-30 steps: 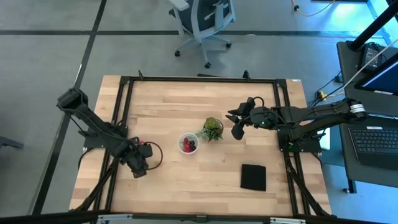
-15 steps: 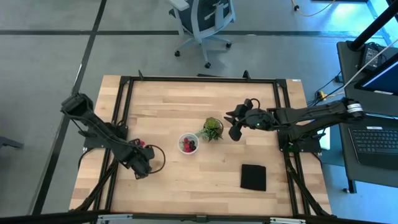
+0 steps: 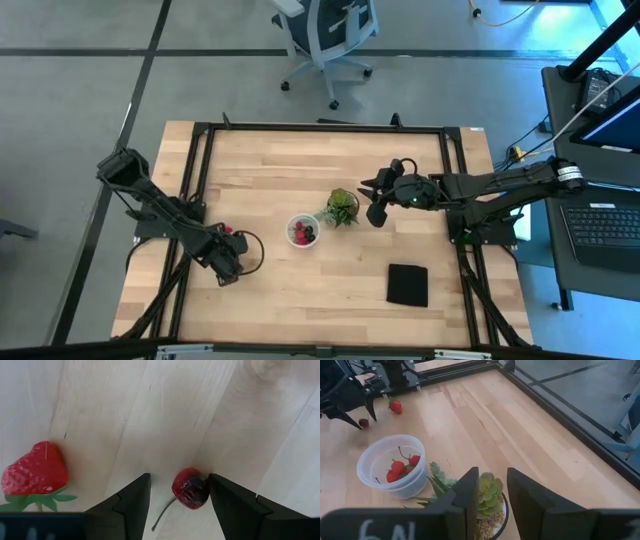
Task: Pick and placing Produce into tupperware
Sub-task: Put the red cherry into the transparent container
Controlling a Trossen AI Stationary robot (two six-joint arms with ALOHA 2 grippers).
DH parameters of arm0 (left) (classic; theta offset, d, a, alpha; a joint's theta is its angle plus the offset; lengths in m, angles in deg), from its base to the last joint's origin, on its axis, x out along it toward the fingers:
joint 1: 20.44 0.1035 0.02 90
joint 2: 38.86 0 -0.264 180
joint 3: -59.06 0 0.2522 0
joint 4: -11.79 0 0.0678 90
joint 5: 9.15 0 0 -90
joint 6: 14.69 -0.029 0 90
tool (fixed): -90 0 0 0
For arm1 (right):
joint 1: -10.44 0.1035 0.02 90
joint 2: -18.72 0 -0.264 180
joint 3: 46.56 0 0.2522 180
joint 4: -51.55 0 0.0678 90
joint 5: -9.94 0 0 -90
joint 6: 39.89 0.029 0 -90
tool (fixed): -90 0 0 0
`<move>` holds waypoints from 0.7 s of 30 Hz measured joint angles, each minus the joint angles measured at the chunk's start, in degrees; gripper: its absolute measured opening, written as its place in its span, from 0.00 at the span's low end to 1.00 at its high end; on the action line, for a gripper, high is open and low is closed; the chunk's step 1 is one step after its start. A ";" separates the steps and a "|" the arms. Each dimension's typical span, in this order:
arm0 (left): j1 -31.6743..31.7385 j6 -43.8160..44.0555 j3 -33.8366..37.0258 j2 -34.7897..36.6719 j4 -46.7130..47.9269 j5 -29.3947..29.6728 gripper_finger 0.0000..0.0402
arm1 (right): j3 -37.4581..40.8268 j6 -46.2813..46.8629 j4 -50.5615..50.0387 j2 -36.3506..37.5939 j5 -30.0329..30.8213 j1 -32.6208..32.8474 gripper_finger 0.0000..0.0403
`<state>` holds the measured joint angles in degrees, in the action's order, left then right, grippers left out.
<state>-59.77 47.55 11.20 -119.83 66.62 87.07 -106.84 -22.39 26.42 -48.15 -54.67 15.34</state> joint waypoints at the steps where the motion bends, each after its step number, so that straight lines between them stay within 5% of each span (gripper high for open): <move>1: 0.00 0.00 0.04 0.05 -0.04 0.05 0.49 | 0.00 0.02 -0.01 0.00 -0.02 0.00 0.26; 21: -0.04 -0.28 0.11 0.09 -1.16 -0.17 0.20 | 0.00 -0.17 0.00 0.00 -0.02 -0.02 0.26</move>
<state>-59.81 47.27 11.31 -119.74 65.46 86.91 -106.84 -22.56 26.42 -48.15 -54.69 15.32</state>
